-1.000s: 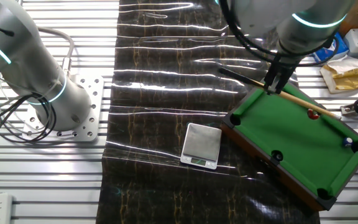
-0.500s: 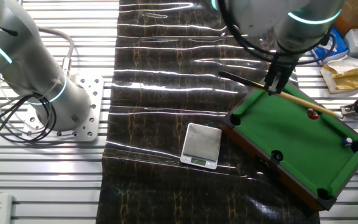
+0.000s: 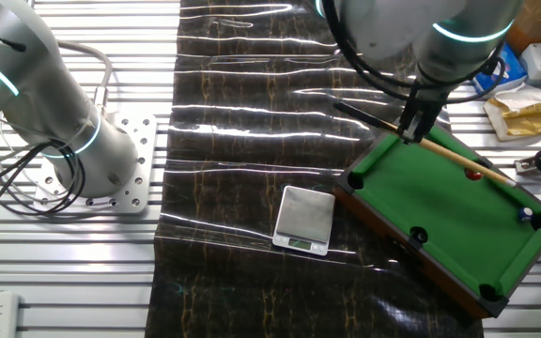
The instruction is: Hit the pool ball
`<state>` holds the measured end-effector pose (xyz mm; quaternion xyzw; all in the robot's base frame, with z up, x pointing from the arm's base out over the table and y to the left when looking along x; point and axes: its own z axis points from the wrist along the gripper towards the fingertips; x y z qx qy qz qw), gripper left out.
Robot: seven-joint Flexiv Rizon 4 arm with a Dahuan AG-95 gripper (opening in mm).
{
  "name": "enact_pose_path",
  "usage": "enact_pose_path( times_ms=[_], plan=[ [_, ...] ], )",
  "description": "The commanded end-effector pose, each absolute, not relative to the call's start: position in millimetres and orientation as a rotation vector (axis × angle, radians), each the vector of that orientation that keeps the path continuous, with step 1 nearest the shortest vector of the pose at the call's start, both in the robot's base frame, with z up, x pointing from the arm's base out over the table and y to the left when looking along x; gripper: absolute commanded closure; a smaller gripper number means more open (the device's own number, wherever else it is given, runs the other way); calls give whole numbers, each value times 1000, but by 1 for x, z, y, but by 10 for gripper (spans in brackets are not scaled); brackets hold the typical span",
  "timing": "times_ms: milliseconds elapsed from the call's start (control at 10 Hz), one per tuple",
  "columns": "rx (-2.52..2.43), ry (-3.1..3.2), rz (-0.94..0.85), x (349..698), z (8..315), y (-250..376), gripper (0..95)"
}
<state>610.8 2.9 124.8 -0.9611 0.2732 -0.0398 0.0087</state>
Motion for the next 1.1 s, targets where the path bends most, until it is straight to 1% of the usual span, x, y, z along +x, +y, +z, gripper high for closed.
enact_pose_path(
  times_ms=[100,200,400,600,1000,1100],
  plan=[
    [-2943,937,-14,610,125,3,950],
    [-2922,962,14,610,125,3,950],
    [-2941,972,1,610,125,3,950],
    [-3013,950,-63,610,125,3,950],
    [-3047,968,-98,610,125,3,950],
    [-3049,997,-141,610,125,3,950]
  ],
)
